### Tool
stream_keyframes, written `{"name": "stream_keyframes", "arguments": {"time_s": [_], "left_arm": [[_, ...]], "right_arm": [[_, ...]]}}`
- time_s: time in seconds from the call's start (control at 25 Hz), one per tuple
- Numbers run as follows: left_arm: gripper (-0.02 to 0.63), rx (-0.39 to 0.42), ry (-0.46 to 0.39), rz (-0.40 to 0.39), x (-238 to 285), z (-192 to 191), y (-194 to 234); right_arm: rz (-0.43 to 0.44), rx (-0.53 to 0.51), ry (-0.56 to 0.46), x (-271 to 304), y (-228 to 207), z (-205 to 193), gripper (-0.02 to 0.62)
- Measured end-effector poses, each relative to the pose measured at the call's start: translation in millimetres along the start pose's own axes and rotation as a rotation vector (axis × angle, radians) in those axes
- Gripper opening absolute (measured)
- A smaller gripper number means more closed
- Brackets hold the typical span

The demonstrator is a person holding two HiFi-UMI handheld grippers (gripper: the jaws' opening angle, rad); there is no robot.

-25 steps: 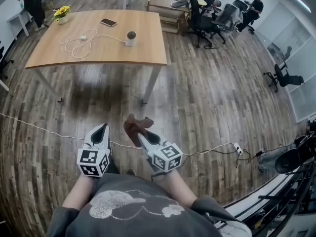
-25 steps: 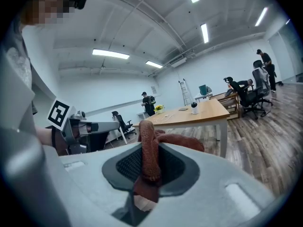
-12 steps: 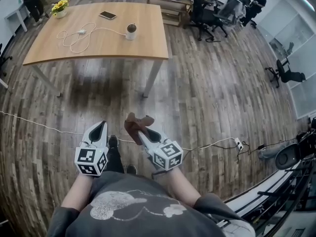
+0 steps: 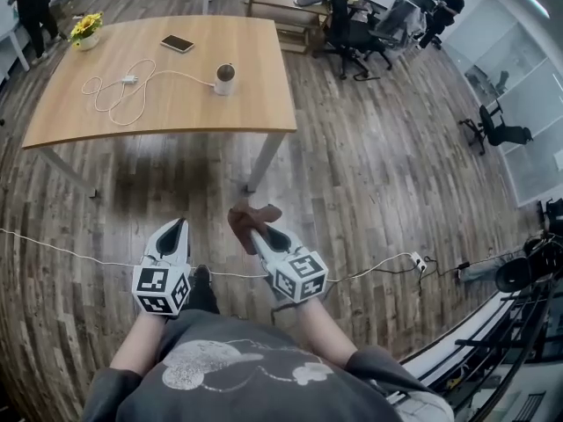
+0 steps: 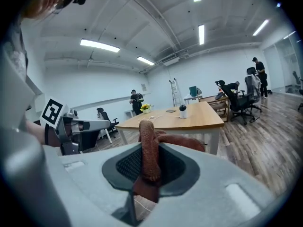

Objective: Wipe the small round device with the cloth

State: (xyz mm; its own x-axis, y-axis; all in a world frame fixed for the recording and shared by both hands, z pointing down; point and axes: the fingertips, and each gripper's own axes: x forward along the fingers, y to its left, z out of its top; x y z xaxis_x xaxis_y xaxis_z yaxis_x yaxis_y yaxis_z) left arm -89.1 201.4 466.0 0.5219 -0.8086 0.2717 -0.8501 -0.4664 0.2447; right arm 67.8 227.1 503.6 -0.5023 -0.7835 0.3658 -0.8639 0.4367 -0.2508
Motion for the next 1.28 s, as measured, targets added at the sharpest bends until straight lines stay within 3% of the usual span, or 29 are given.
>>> {"name": "stream_keyframes", "arguments": {"time_s": [0.28,0.72,1.28], "left_arm": [[0.020,0.008,-0.001,-0.064,60,40,42],[0.020,0.041,0.017,-0.148,109,67,89],[0.020,-0.012,0.032,-0.091,147,66,125]], "right_arm": [[-0.057,-0.003,-0.026,62,-21,49,0.064],[-0.143,0.033,-0.040,126,-32,81,0.066],[-0.132,0.050,-0.031,175,-64,93,0.066]]}}
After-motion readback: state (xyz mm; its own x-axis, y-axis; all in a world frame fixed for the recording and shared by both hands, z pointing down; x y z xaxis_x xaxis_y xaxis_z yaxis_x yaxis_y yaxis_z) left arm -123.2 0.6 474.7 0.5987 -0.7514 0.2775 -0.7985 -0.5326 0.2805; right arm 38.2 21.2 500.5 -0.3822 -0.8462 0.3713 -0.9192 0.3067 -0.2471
